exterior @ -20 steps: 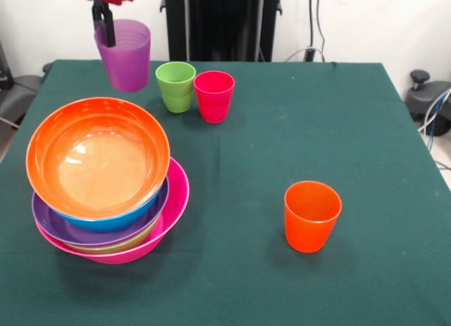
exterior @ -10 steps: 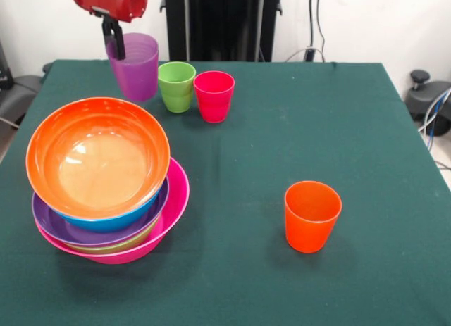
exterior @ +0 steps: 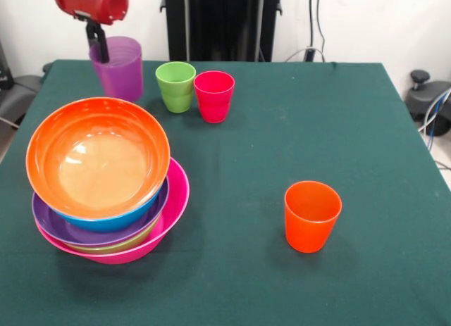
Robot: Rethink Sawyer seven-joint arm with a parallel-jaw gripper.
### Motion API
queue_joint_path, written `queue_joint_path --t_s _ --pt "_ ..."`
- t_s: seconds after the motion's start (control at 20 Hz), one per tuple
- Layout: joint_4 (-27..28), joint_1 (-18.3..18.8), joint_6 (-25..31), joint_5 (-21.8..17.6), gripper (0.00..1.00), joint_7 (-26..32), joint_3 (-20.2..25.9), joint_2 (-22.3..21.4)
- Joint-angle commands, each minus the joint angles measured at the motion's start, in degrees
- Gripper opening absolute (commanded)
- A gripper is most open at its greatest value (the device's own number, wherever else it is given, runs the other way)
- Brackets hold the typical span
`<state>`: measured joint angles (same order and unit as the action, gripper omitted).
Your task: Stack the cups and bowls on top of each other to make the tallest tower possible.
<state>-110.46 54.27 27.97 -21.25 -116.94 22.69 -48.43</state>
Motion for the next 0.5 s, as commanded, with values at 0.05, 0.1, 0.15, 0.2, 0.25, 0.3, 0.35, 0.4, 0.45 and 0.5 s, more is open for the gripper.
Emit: queue_joint_path --t_s 0.05,0.1,0.15,0.2,0.25,0.3,0.35,0.4,0.45,0.5 --pt "-1.19 1.72 7.24 0.03 0.00 12.58 7.94 -3.47" --pt "-0.95 2.12 8.39 0.60 0.00 12.82 8.66 -3.98" --pt "-0.71 2.52 9.54 1.18 0.00 13.07 9.37 -4.48" --pt "-0.63 2.73 10.26 1.55 0.00 12.98 9.95 -4.85" --pt "-0.50 2.83 10.90 1.88 0.00 12.67 10.45 -5.21" --pt "-0.79 2.82 11.05 2.04 0.00 12.13 10.86 -5.57" --pt "-1.09 2.81 11.20 2.19 0.00 11.59 11.26 -5.94" --pt "-1.55 2.77 11.49 2.57 0.00 11.03 11.68 -6.68" --pt "-2.23 2.74 11.93 3.20 0.00 10.64 12.03 -7.79" --pt "-2.59 2.72 12.75 3.98 0.00 10.48 12.48 -8.87"
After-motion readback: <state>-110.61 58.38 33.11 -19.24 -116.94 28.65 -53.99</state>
